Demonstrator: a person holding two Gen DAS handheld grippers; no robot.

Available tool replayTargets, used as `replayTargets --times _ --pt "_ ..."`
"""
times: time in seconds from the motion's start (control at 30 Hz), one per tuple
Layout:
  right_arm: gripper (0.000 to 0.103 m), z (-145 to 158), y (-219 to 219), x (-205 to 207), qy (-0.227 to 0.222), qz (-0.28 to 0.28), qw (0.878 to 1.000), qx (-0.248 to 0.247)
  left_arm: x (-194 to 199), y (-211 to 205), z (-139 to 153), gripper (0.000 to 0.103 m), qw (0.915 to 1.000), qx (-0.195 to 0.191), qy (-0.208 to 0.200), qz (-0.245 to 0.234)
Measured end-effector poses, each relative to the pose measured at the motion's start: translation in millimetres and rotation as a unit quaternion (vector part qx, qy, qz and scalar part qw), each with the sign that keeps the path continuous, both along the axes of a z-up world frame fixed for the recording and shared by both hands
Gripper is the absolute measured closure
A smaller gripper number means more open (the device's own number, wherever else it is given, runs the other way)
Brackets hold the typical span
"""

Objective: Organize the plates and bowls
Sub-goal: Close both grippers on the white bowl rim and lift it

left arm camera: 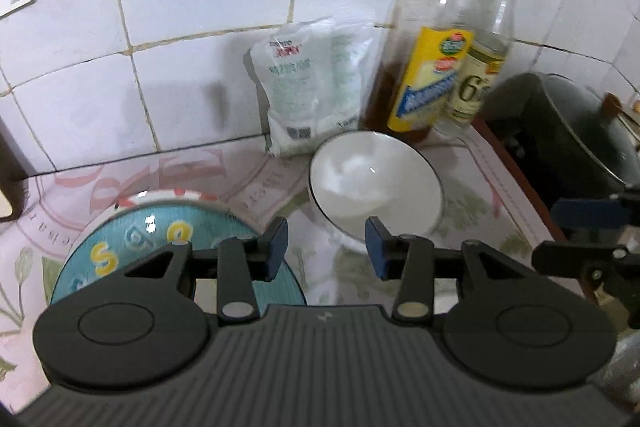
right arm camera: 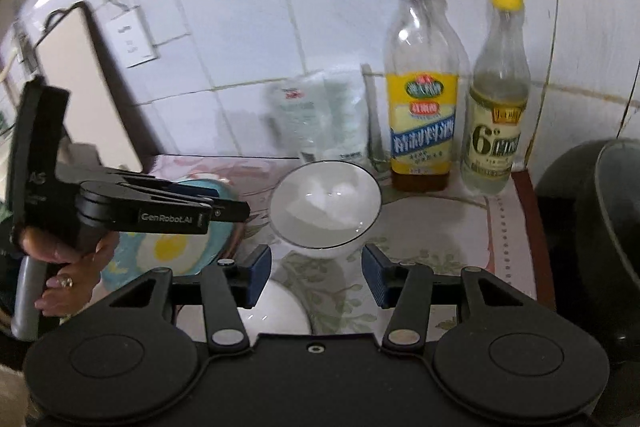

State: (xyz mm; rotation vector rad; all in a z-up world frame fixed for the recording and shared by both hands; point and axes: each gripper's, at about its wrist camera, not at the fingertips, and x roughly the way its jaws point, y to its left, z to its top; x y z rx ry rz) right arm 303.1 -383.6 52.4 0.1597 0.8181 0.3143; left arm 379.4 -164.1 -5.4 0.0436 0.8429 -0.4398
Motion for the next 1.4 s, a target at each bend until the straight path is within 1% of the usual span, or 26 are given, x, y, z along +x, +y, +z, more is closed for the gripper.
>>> replayTargets --times 0.07,0.17,0.27,0.37,0.47,0.63,0.7,0.73,0.8,0.83,0.87,0.9,1.0,1.07,1.17,1.3,1.4 --pt "0.048 -11 -6 13 0.008 -0.007 1.0 0.01 10 -4 -7 0.061 1.0 0.007 0.003 0.004" --pt "0.048 -28 -15 32 0.023 -0.014 0.999 0.021 25 -10 -19 0.061 0.9993 0.024 0.023 0.014" --pt "0.048 -45 -21 49 0.04 -0.022 0.998 0.035 35 -15 -28 0.062 0.9993 0.027 0.023 0.014" --pt "0.048 -59 -24 64 0.05 -0.025 0.997 0.047 40 -19 -30 0.063 0.9995 0.027 0.013 0.014" --pt "0.048 -73 -23 77 0.061 -0.028 0.996 0.058 46 -25 -34 0.066 0.9993 0.036 0.009 0.01" --pt "0.048 -93 -25 92 0.076 -0.036 0.993 0.077 53 -28 -40 0.083 0.9992 0.036 0.016 0.006" --pt "0.048 -99 -26 96 0.081 -0.039 0.992 0.083 53 -29 -41 0.092 0.9994 0.031 0.018 -0.001" --pt "0.048 -102 -27 97 0.084 -0.04 0.992 0.086 52 -30 -41 0.092 0.9994 0.03 0.017 -0.004" --pt "0.053 -107 -27 101 0.092 -0.041 0.99 0.094 50 -33 -42 0.092 0.9991 0.041 0.01 -0.006" --pt "0.063 -111 -27 103 0.098 -0.039 0.989 0.103 51 -33 -42 0.092 0.9991 0.04 0.013 0.001" --pt "0.069 -115 -28 105 0.107 -0.035 0.987 0.119 52 -33 -44 0.093 0.999 0.038 0.02 0.006" --pt "0.07 -117 -28 105 0.109 -0.039 0.986 0.124 53 -33 -44 0.093 0.999 0.035 0.025 0.01" --pt "0.073 -118 -33 105 0.116 -0.045 0.982 0.141 53 -30 -43 0.093 0.9989 0.022 0.037 0.019" --pt "0.077 -116 -34 102 0.117 -0.051 0.982 0.137 50 -29 -41 0.093 0.9986 0.012 0.048 0.019" --pt "0.077 -109 -34 94 0.11 -0.052 0.982 0.142 40 -28 -34 0.093 0.9986 0.011 0.044 0.028" --pt "0.077 -94 -38 80 0.098 -0.05 0.982 0.154 24 -22 -14 0.093 0.9986 -0.005 0.041 0.034" --pt "0.077 -78 -39 66 0.091 -0.045 0.982 0.162 11 -8 2 0.093 0.9973 -0.035 0.053 0.038"
